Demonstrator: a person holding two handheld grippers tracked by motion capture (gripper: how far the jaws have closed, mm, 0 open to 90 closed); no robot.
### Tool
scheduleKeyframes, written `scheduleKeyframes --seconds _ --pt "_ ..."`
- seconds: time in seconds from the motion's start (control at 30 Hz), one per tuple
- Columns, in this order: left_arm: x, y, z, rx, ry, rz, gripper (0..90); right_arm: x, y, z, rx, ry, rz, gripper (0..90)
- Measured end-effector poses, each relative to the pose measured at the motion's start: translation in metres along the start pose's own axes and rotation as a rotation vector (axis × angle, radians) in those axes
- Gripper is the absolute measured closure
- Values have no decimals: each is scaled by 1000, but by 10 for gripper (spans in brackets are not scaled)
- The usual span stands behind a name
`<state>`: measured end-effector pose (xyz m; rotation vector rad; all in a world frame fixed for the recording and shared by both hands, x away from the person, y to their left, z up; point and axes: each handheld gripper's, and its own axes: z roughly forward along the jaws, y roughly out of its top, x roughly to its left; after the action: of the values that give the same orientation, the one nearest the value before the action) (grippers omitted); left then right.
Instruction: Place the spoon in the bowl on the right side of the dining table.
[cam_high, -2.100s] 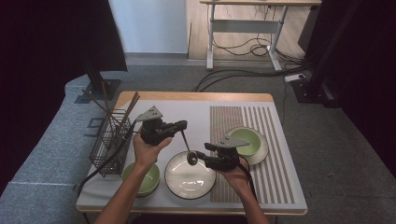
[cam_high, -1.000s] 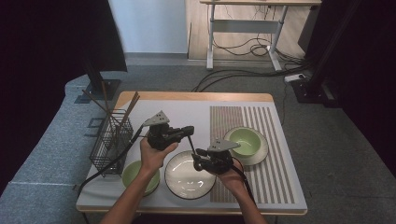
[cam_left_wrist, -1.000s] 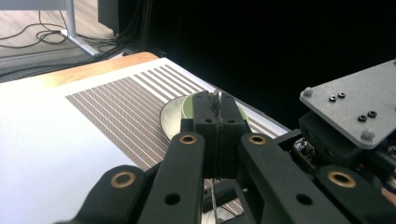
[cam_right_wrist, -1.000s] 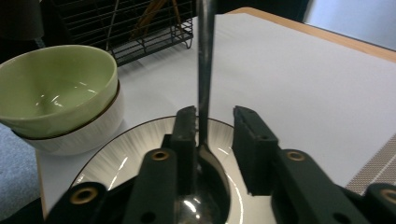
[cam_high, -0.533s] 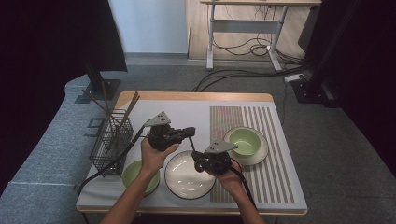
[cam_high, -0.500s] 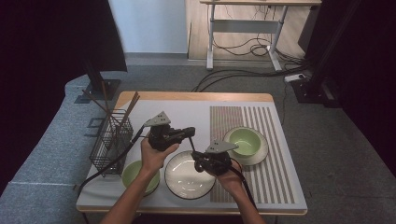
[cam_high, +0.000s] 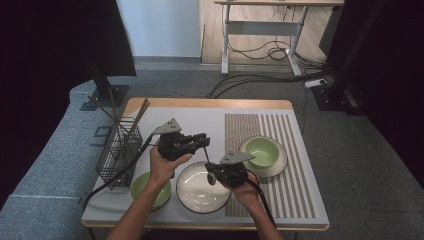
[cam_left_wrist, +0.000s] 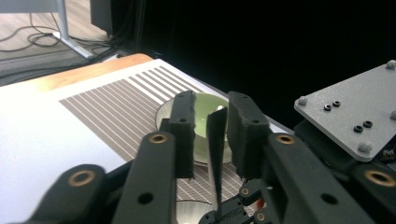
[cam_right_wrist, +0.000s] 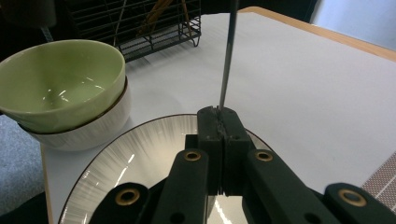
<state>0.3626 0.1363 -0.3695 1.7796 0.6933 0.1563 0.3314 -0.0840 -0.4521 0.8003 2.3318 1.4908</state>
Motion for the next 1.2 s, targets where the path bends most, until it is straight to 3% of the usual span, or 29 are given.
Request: scheduleKeyframes --seconds 0.2,0.37,0.9,1.2 --pt "-3 4 -15 -19 15 18 639 -5 -1 -3 -3 -22 3 897" --pt "-4 5 -32 -15 55 36 613 -14 -1 -12 -23 -43 20 897" --pt "13 -12 -68 -15 125 -6 583 -36 -4 -31 -50 -89 73 896" --pt "15 -23 -89 -35 157 -1 580 -43 -6 -36 -55 -107 85 896"
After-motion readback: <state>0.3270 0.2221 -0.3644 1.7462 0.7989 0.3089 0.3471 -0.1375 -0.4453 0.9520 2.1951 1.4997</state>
